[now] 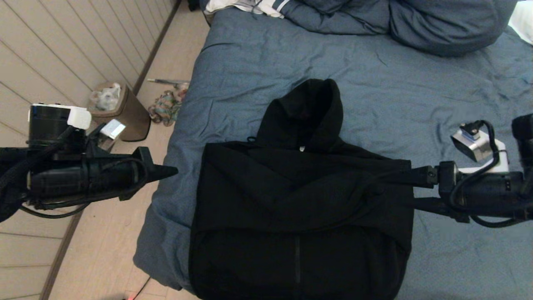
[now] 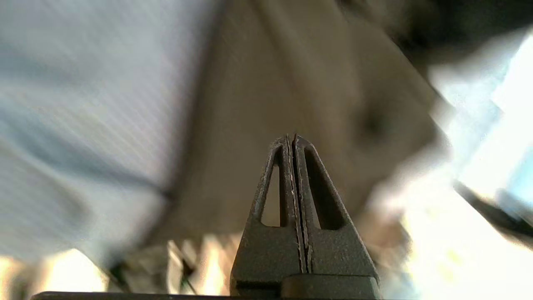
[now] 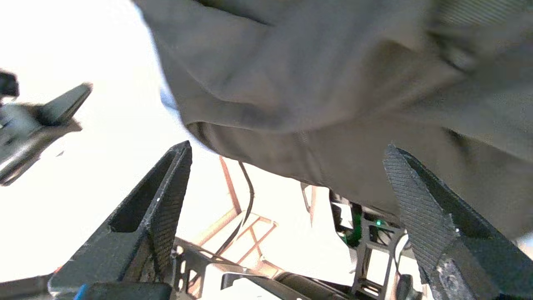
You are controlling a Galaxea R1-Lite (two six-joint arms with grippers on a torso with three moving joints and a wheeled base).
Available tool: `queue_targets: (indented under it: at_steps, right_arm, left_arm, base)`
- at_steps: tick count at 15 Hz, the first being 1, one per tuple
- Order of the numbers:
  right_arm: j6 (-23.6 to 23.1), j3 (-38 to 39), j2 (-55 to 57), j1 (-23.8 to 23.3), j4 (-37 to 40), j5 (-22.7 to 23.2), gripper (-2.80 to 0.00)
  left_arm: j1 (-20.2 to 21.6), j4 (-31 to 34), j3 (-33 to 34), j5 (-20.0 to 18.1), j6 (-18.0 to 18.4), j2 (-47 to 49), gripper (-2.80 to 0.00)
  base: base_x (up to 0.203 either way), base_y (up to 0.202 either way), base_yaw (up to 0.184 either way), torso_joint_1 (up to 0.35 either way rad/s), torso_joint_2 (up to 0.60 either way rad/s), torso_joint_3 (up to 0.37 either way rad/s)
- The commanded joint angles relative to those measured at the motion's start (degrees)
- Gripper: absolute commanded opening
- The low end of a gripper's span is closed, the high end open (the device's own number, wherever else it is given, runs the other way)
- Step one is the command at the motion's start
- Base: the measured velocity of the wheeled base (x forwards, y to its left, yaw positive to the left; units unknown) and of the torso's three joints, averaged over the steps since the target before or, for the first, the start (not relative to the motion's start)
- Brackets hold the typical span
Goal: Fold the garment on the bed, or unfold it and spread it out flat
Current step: Fold the black sweatshirt
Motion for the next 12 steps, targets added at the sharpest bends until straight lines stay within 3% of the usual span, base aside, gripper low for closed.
queue_targets:
  at_steps: [1, 4, 7, 12]
  right_arm:
    - [0.04, 1.6, -0.53, -1.5, -0.11, 0.16, 0.0]
    - [0.07, 2.54, 0.06, -2.57, -1.78, 0.62, 0.0]
    - [0.12, 3.19, -0.4, -2.37, -1.92, 0.67, 0.0]
    - [0.13, 3.1, 0.39, -2.66, -1.97, 0.62, 0.0]
  left_arm:
    - [1.19, 2.22, 0.15, -8.62, -0.28, -1.73, -2.8]
    - [1.26, 2.66, 1.28, -8.93, 0.69, -1.91, -2.8]
    - [0.82, 2.61, 4.07, -9.29, 5.07, -2.89, -2.8]
    - [0.03, 1.87, 4.59, -8.69, 5.53, -1.96, -2.8]
  base:
    - [0.0, 0.0, 0.0, 0.0, 0.0, 0.0]
    - [0.0, 0.0, 0.0, 0.0, 0.0, 0.0]
    - [0.0, 0.0, 0.0, 0.0, 0.0, 0.0]
    - [0.0, 0.0, 0.0, 0.0, 0.0, 0.0]
